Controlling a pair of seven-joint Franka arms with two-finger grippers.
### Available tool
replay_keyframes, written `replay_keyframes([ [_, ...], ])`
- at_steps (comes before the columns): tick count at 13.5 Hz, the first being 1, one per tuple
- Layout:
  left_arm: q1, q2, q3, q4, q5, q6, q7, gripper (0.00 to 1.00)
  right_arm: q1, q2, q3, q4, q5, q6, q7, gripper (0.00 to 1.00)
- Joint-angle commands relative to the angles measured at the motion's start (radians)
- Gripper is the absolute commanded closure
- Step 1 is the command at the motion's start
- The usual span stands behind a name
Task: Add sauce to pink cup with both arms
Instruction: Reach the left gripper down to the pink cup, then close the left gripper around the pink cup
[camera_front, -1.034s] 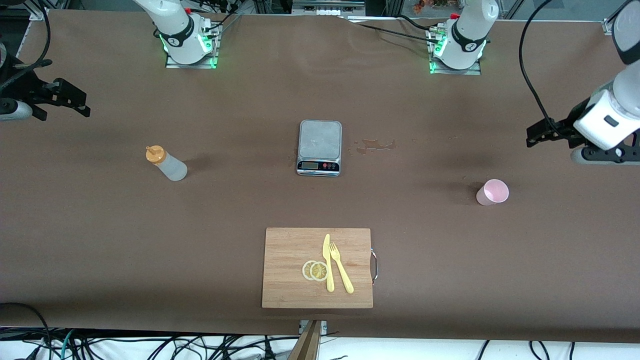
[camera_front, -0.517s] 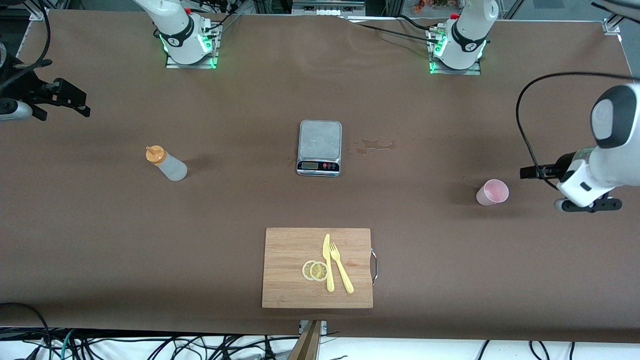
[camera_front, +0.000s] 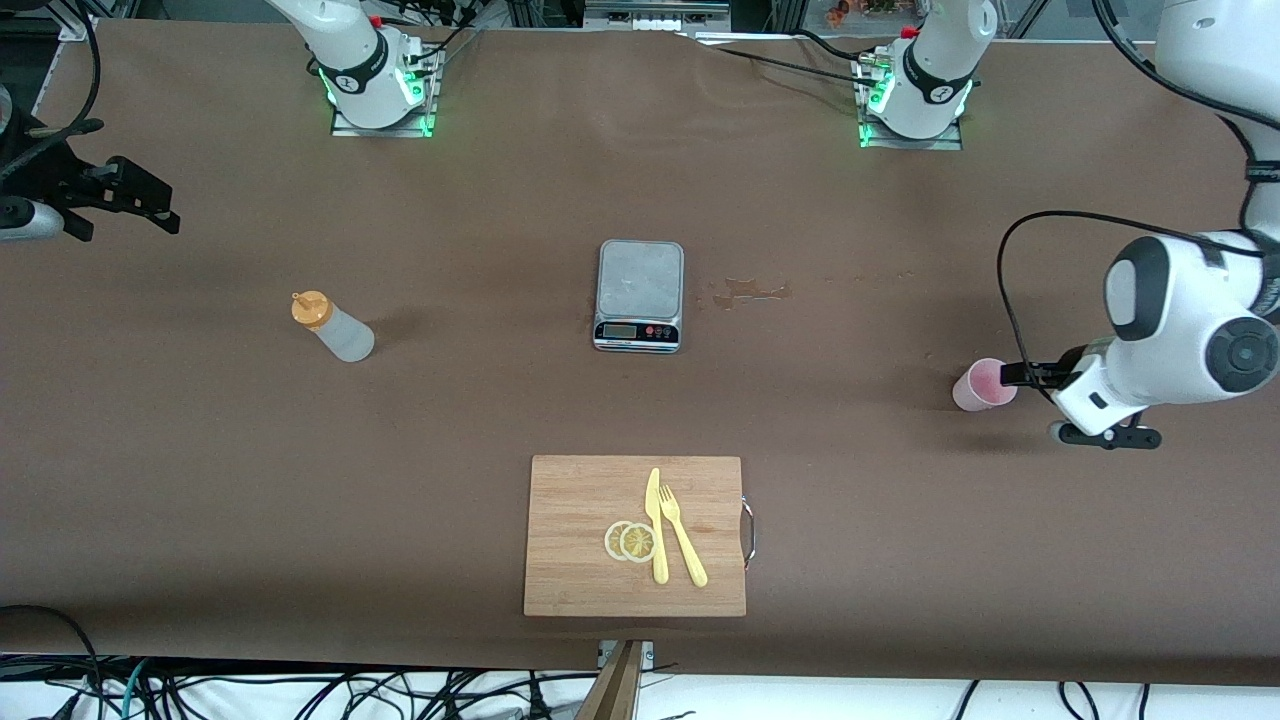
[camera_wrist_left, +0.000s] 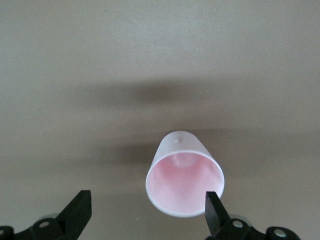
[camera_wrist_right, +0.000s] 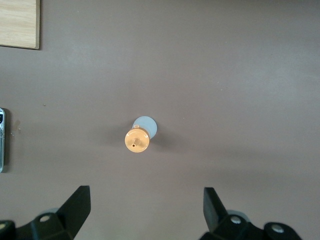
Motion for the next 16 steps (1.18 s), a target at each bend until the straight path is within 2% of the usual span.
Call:
replay_keyframes([
  [1,0.007,-0.008,-0.004,-0.056,0.038,0.091,0.021,0.01,-0.002,0.002,0.0,0.015,-0.012,-0.016,0.009,0.0],
  [2,0.013,-0.007,-0.005,-0.061,0.077,0.096,0.021,0.08,-0.002,0.002,0.0,0.015,-0.012,-0.016,0.009,0.0],
  [3,0.02,-0.005,-0.005,-0.062,0.088,0.096,0.021,0.19,-0.002,0.002,0.0,0.015,-0.012,-0.016,0.009,0.0],
  [7,0.018,0.022,-0.007,-0.075,0.088,0.099,0.016,0.81,-0.002,0.002,0.0,0.015,-0.012,-0.016,0.009,0.0],
  [9,0.018,0.032,-0.008,-0.075,0.078,0.098,0.014,1.0,-0.002,0.002,0.0,0.015,-0.012,-0.016,0.009,0.0],
  [13,0.006,0.004,-0.027,-0.044,0.076,0.076,0.005,1.0,-0.002,0.002,0.0,0.015,-0.012,-0.016,0.009,0.0],
  [16,0.006,-0.03,-0.115,0.023,0.074,-0.072,-0.034,1.0,-0.002,0.002,0.0,0.015,-0.012,-0.016,0.009,0.0],
])
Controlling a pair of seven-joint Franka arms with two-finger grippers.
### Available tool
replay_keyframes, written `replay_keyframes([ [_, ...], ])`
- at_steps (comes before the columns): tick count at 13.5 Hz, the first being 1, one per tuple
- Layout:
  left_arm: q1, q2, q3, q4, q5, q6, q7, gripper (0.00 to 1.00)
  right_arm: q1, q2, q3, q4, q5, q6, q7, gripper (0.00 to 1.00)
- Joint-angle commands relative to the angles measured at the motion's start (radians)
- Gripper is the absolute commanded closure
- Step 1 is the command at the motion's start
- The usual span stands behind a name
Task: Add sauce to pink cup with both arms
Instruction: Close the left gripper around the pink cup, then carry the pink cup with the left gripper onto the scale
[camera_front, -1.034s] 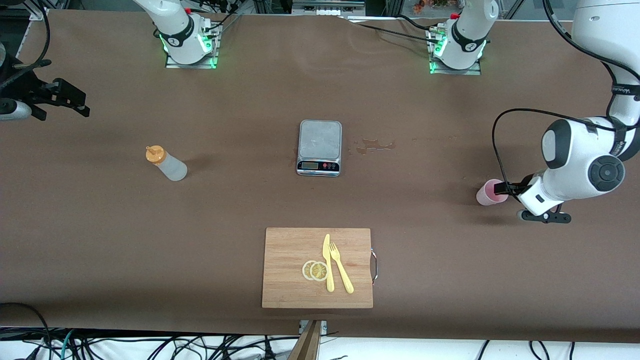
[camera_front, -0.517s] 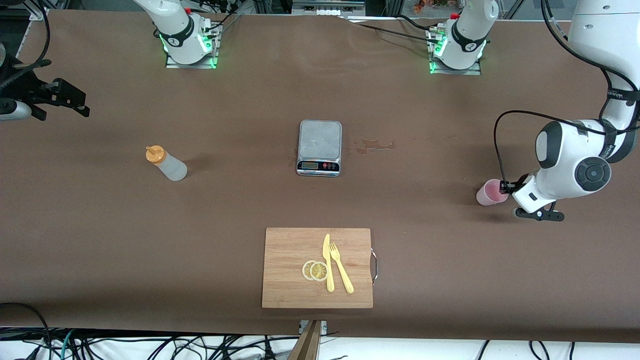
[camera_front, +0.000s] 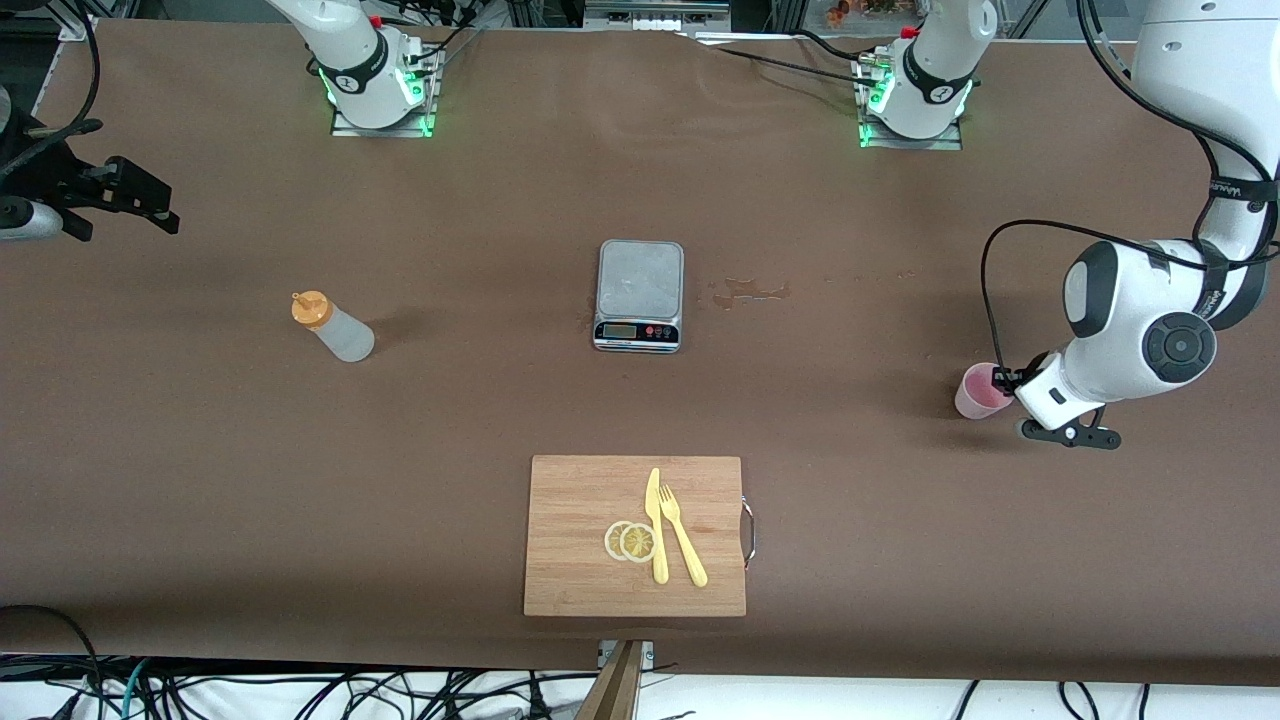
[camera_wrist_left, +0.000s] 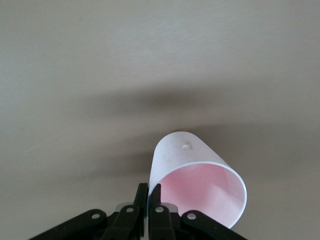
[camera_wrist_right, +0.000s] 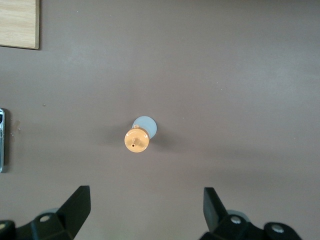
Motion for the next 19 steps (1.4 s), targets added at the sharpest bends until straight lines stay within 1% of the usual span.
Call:
replay_keyframes([
  [1,0.0,-0.038,-0.103,0.074,0.009,-0.184,-0.085,1.0,-0.002,0.002,0.001,0.015,-0.012,-0.016,0.009,0.0],
  [3,0.0,-0.046,-0.232,0.111,0.009,-0.281,-0.245,1.0,-0.002,0.002,0.001,0.015,-0.012,-0.016,0.009,0.0],
  [4,0.0,-0.042,-0.292,0.113,0.007,-0.289,-0.332,1.0,-0.002,0.002,0.001,0.015,-0.012,-0.016,0.009,0.0],
  [5,-0.007,-0.036,-0.339,0.114,-0.023,-0.289,-0.41,1.0,-0.002,0.002,0.001,0.015,-0.012,-0.016,0.009,0.0],
  [6,-0.029,-0.031,-0.373,0.116,-0.089,-0.285,-0.475,1.0,-0.002,0.002,0.001,0.015,-0.012,-0.016,0.009,0.0],
  [7,-0.063,-0.026,-0.378,0.12,-0.153,-0.285,-0.523,1.0,-0.002,0.002,0.001,0.015,-0.012,-0.016,0.009,0.0],
  [8,-0.109,-0.026,-0.378,0.122,-0.192,-0.283,-0.541,1.0,-0.002,0.002,0.001,0.015,-0.012,-0.016,0.009,0.0],
  [9,-0.161,-0.035,-0.38,0.122,-0.205,-0.283,-0.573,1.0,-0.002,0.002,0.001,0.015,-0.012,-0.016,0.009,0.0],
  [11,-0.261,-0.036,-0.401,0.122,-0.206,-0.262,-0.739,1.0,-0.002,0.002,0.001,0.015,-0.012,-0.016,0.009,0.0],
  [13,-0.364,-0.019,-0.407,0.111,-0.208,-0.165,-0.858,1.0,-0.002,0.003,0.001,0.015,-0.012,-0.016,0.009,0.0],
  [15,-0.433,0.027,-0.406,0.113,-0.206,-0.09,-0.92,1.0,-0.002,0.003,0.001,0.015,-0.012,-0.016,0.009,0.0],
  [17,-0.454,0.082,-0.404,0.111,-0.193,-0.023,-0.945,1.0,-0.003,0.003,-0.001,0.015,-0.012,-0.016,0.009,0.0],
  [19,-0.462,0.101,-0.403,0.113,-0.188,0.004,-0.945,1.0,-0.003,0.003,-0.007,0.015,-0.012,-0.016,0.009,0.0],
])
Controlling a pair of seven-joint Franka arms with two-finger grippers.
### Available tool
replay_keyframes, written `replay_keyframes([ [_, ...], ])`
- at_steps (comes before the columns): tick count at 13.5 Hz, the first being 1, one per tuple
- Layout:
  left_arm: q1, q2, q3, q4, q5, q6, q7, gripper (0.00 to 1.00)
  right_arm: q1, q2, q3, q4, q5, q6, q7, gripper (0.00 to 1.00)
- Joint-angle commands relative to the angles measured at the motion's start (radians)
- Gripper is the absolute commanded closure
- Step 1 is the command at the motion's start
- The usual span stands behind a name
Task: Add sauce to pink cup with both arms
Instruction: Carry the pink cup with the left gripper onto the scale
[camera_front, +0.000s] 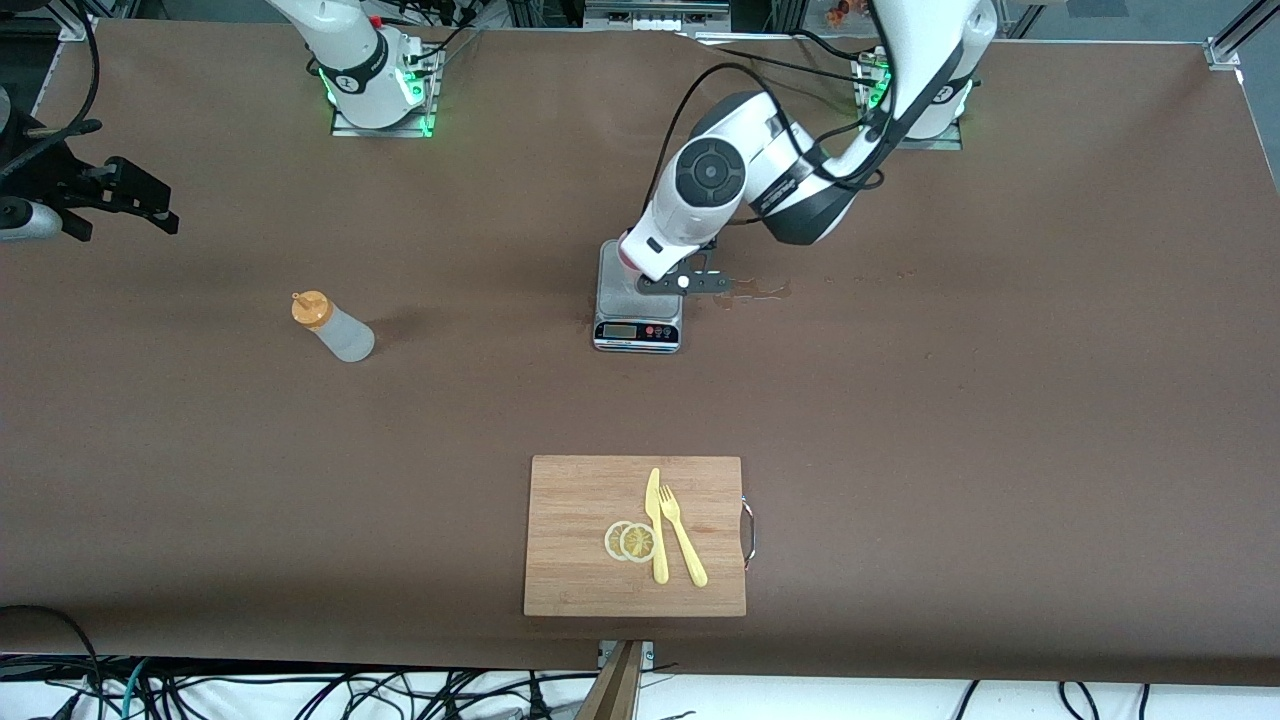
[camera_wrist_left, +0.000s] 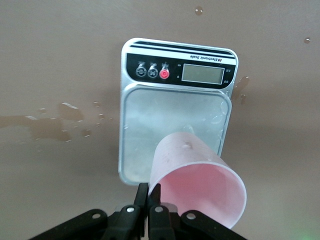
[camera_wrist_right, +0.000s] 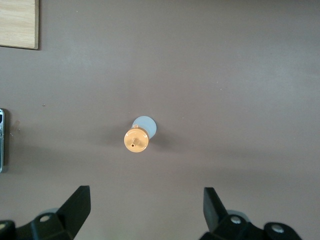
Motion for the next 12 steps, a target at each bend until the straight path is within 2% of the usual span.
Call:
replay_keyframes([
  [1,0.0,0.025,0.01,0.016,0.004,0.015,0.0,1.0,-0.002,0.003,-0.005,0.015,-0.012,-0.016,0.008,0.0],
  [3,-0.002,0.029,0.011,0.015,0.004,0.013,0.0,1.0,0.0,0.003,-0.005,0.015,-0.012,-0.016,0.009,0.0],
  [4,-0.005,0.045,0.011,0.018,0.004,0.016,-0.002,0.89,-0.002,0.003,-0.005,0.015,-0.012,-0.016,0.008,0.0],
  [5,-0.005,0.056,0.011,0.021,0.004,0.016,-0.003,0.01,-0.002,0.001,-0.005,0.015,-0.012,-0.016,0.008,0.0],
  [9,0.003,0.042,0.01,0.028,0.004,0.007,-0.002,0.0,-0.002,0.003,-0.005,0.015,-0.012,-0.016,0.008,0.0],
  [12,0.023,-0.029,0.01,0.039,0.004,-0.031,0.003,0.0,0.0,0.0,-0.003,0.015,-0.013,-0.016,0.009,0.0],
])
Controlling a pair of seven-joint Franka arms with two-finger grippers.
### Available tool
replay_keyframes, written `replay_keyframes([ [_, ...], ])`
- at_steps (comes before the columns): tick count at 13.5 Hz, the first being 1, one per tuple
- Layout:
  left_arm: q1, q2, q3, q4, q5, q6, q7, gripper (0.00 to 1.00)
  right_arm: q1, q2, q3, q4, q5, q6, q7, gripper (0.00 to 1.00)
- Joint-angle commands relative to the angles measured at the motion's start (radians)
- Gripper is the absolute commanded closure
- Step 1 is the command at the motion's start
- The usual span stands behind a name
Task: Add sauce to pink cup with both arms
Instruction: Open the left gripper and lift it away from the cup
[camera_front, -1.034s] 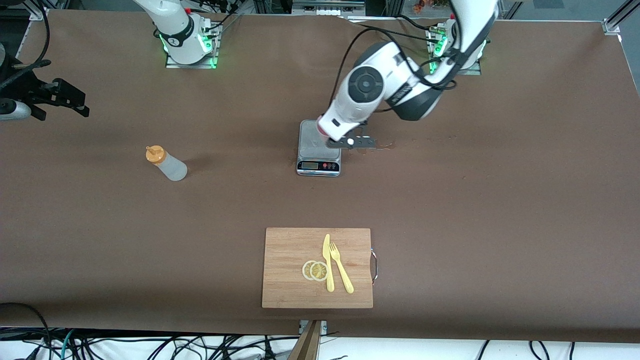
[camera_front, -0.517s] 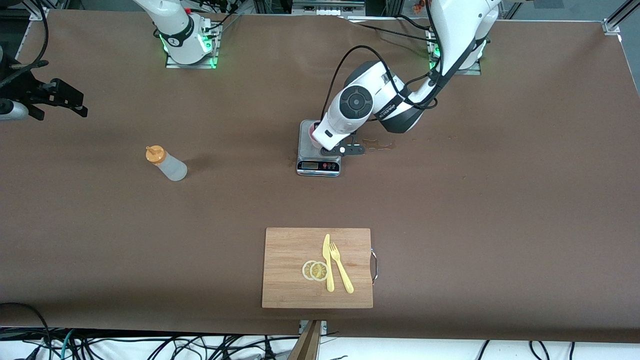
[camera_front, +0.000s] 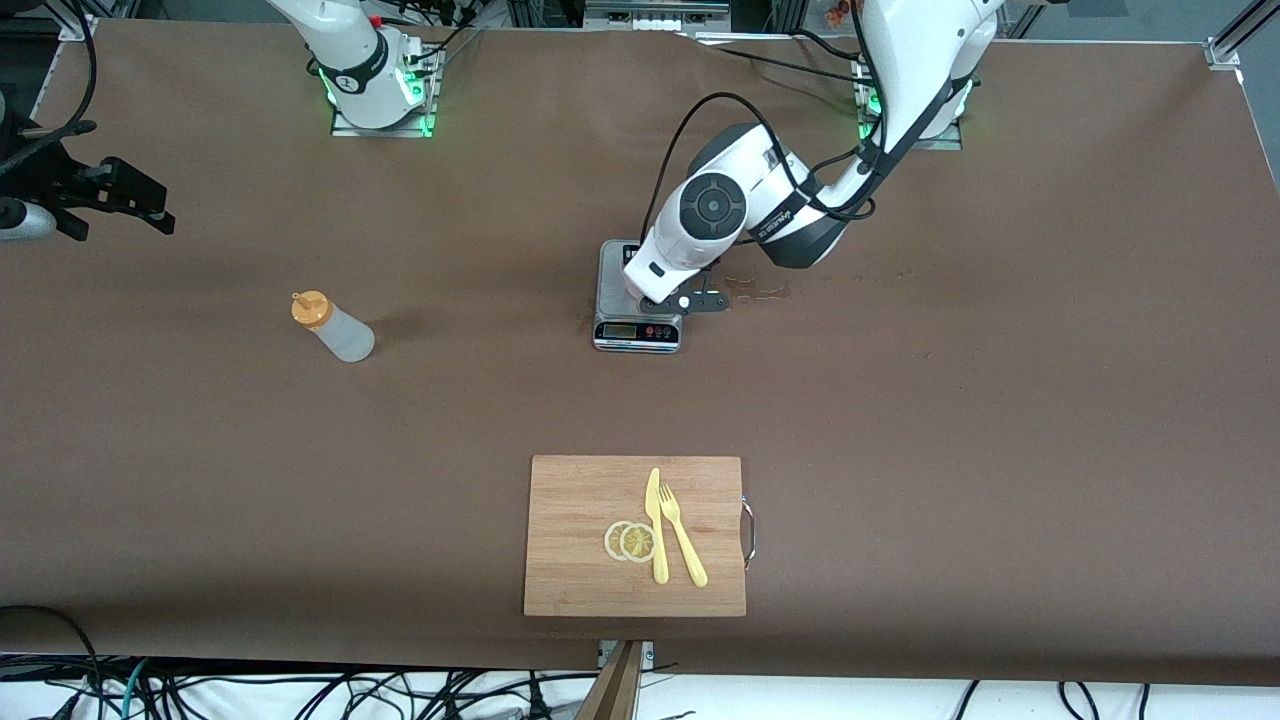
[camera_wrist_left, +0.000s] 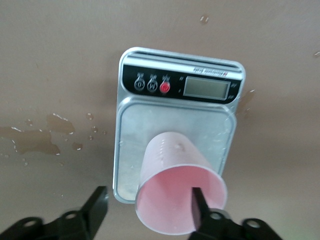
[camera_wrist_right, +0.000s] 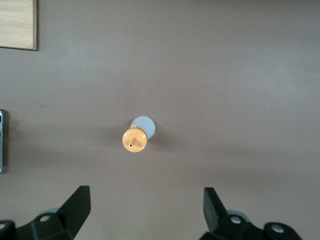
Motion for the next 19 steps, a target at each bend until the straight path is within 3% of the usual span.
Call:
replay_keyframes([
  [1,0.027,-0.076,0.0,0.049,0.003,-0.088,0.004,0.0,0.0,0.001,0.002,0.015,-0.013,-0.016,0.009,0.0],
  [6,0.078,-0.088,0.008,0.336,0.089,-0.467,0.045,0.0,0.0,0.001,0.002,0.016,-0.012,-0.016,0.009,0.0],
  [9,0.099,-0.113,0.066,0.426,0.108,-0.565,0.155,0.0,0.0,0.001,0.002,0.016,-0.012,-0.016,0.009,0.0],
  [13,0.113,-0.257,0.233,0.366,0.1,-0.596,0.453,0.0,0.0,0.001,0.002,0.015,-0.012,-0.017,0.008,0.0],
  [19,0.121,-0.436,0.478,0.213,0.094,-0.586,0.66,0.0,0.0,0.001,0.001,0.016,-0.012,-0.016,0.008,0.0],
])
